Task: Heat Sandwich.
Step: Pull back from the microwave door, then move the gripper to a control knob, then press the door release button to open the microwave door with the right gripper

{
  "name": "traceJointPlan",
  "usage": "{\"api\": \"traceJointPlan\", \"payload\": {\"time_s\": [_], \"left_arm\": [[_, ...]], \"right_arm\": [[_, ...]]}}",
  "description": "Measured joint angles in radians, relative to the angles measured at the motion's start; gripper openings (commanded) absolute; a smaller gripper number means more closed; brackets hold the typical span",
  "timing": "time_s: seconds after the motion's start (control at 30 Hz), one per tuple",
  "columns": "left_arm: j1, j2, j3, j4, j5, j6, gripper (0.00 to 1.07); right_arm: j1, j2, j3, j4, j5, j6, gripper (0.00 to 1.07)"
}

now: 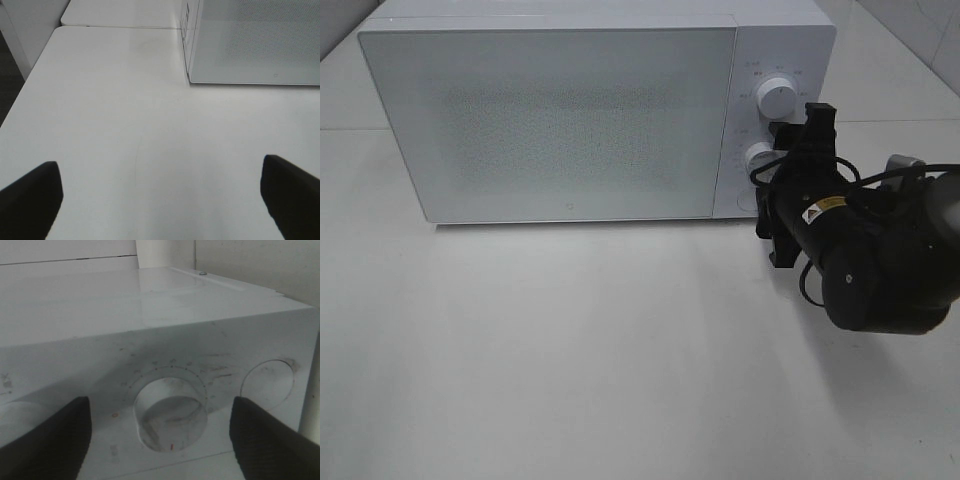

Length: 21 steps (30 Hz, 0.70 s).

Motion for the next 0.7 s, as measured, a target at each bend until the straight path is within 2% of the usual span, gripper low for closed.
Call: {"api": "traceJointPlan", "payload": {"time_s": [0.6,0.7], "left_arm": [[0.000,0.000,0.000,0.000,0.000,0.000,1.01],[0.000,0.000,0.000,0.000,0.000,0.000,1.01]], "right_arm": [[-0.001,-0.223,0.281,-0.090,-0.001,-0.019,0.76],[-0.001,-0.295,0.321,-0.120,0.056,-0.064,0.76]]}}
